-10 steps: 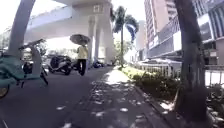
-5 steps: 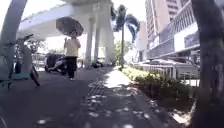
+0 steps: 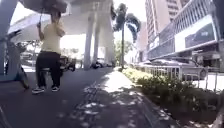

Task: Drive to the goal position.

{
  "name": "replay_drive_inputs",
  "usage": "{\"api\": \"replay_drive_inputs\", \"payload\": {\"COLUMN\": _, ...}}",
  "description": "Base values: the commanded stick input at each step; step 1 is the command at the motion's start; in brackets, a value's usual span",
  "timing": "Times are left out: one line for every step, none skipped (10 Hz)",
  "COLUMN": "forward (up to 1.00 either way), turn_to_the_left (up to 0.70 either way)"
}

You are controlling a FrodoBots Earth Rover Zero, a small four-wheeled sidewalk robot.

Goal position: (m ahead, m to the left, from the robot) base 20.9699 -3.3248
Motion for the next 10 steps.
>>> {"api": "replay_drive_inputs", "payload": {"forward": 0.70, "turn_to_the_left": 0.00}}
{"api": "replay_drive_inputs", "payload": {"forward": 0.70, "turn_to_the_left": 0.00}}
{"api": "replay_drive_inputs", "payload": {"forward": 0.70, "turn_to_the_left": 0.00}}
{"api": "replay_drive_inputs", "payload": {"forward": 0.70, "turn_to_the_left": 0.00}}
{"api": "replay_drive_inputs", "payload": {"forward": 0.70, "turn_to_the_left": 0.00}}
{"api": "replay_drive_inputs", "payload": {"forward": 0.70, "turn_to_the_left": 0.00}}
{"api": "replay_drive_inputs", "payload": {"forward": 0.70, "turn_to_the_left": 0.00}}
{"api": "replay_drive_inputs", "payload": {"forward": 0.70, "turn_to_the_left": 0.00}}
{"api": "replay_drive_inputs", "payload": {"forward": 0.70, "turn_to_the_left": 0.00}}
{"api": "replay_drive_inputs", "payload": {"forward": 0.70, "turn_to_the_left": 0.00}}
